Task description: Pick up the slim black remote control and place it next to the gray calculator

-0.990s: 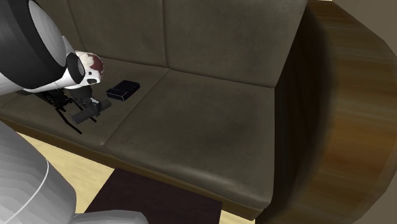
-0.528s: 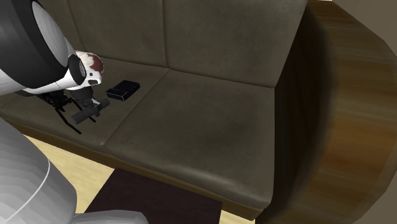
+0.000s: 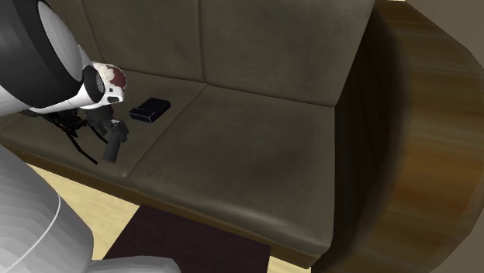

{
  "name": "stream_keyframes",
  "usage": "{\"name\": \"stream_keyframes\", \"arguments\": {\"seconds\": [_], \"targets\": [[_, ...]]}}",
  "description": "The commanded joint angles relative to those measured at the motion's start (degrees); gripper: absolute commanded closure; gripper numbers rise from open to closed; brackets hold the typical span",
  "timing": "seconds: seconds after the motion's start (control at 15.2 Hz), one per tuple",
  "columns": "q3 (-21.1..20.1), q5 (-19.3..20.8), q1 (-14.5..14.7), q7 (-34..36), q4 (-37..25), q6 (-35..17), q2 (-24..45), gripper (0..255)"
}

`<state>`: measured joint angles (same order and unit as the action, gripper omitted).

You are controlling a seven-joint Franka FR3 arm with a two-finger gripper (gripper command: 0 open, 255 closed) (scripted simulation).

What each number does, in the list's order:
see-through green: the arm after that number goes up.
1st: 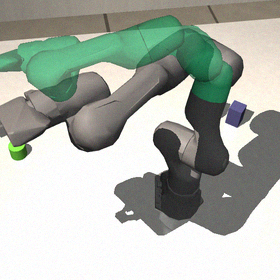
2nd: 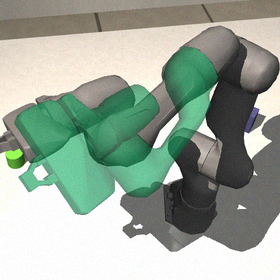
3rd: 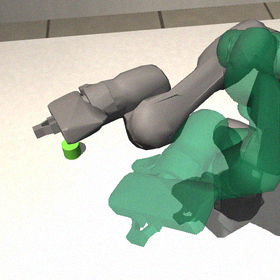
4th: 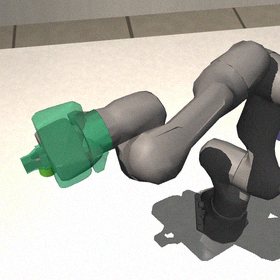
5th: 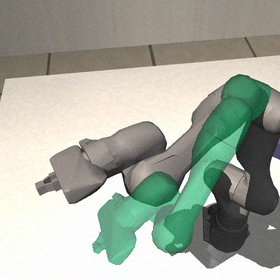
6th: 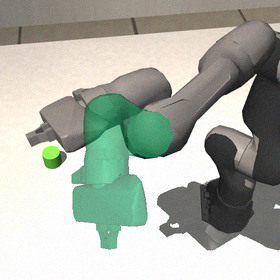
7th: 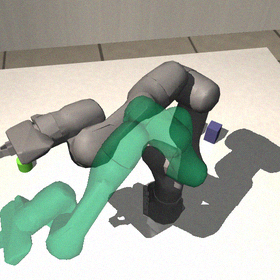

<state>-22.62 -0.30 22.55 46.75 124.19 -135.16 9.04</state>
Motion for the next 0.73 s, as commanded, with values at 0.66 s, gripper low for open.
{"name": "stream_keyframes", "arguments": {"seconds": [0.66], "targets": [[-0.2,-2.1,-0.6,-1.4,-2.0,6.0,-4.3,0]]}}
